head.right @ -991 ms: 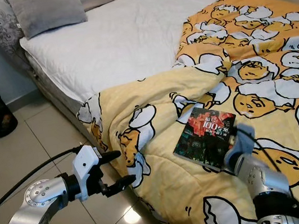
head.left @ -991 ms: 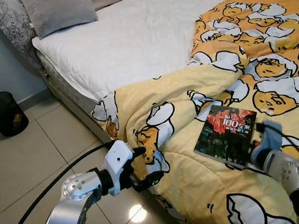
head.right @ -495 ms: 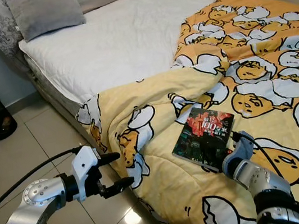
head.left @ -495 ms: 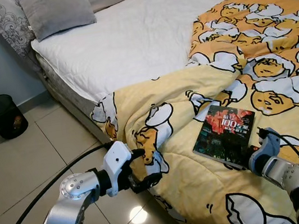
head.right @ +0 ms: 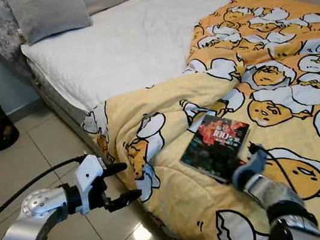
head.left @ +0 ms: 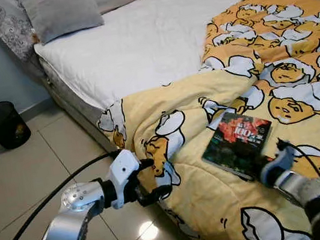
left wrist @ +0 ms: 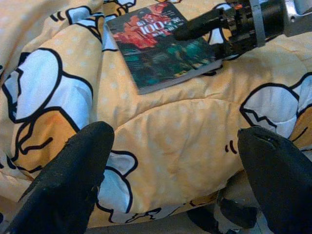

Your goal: Clean up the room

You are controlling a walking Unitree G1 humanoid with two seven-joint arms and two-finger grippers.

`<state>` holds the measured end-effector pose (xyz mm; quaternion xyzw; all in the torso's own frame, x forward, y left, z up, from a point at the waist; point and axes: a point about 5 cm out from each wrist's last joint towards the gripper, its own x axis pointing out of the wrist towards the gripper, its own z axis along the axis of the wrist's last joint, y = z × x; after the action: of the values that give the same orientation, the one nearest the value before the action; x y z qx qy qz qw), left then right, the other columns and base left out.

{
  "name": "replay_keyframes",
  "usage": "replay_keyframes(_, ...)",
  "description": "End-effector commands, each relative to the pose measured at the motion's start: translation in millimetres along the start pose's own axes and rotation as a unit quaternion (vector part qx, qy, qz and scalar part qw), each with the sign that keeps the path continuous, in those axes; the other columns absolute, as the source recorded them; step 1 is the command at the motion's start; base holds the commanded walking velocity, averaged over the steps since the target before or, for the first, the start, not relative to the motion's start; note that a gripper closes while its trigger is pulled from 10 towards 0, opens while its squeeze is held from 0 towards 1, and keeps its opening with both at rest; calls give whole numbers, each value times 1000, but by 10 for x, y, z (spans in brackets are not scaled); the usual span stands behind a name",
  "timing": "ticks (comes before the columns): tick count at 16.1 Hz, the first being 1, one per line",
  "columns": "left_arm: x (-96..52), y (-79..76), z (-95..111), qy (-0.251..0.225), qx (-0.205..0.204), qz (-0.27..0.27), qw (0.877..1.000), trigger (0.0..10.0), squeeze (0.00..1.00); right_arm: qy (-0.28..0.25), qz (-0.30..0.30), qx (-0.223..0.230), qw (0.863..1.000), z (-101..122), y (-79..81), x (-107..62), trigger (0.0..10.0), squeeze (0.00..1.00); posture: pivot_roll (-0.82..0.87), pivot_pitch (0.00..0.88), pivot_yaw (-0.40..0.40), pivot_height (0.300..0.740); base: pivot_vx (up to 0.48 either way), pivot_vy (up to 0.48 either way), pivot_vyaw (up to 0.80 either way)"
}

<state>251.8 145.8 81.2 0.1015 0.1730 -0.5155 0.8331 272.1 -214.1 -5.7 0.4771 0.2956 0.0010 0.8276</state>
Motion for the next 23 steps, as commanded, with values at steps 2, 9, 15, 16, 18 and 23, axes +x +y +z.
replay_keyframes(2, -14, -18, 29, -4, -1, -14, 1000, 10000, 796, 18, 36, 3, 999, -115, 119, 88, 0, 0, 12, 0, 30, 740, 0, 0, 0)
replay_keyframes(9, 38, -3, 37, -4, -1, -16, 1000, 10000, 800, -8, 10, -3, 1000, -107, 133, 143, 0, 0, 5, 0, 26, 740, 0, 0, 0)
replay_keyframes(15, 27, 14, 16, -3, -4, -15, 1000, 10000, 796, -20, 21, 12, 1000, -100, 184, 174, 0, 0, 1, 0, 24, 740, 0, 0, 0)
replay_keyframes(16, 24, 15, 14, -3, -5, -15, 1000, 10000, 800, -26, 23, 15, 999, -81, 189, 174, 0, 0, 1, 0, 24, 740, 0, 0, 0)
replay_keyframes(18, 41, 32, 30, -4, -4, -15, 1000, 10000, 800, -38, 25, 23, 999, -40, 188, 167, 0, 0, -6, 0, 39, 740, 0, 0, 0)
replay_keyframes(23, 45, 1, 29, -7, -8, -15, 1000, 10000, 800, -65, 41, 50, 996, -20, 120, 102, 0, 0, -11, 0, 33, 740, 0, 0, 0)
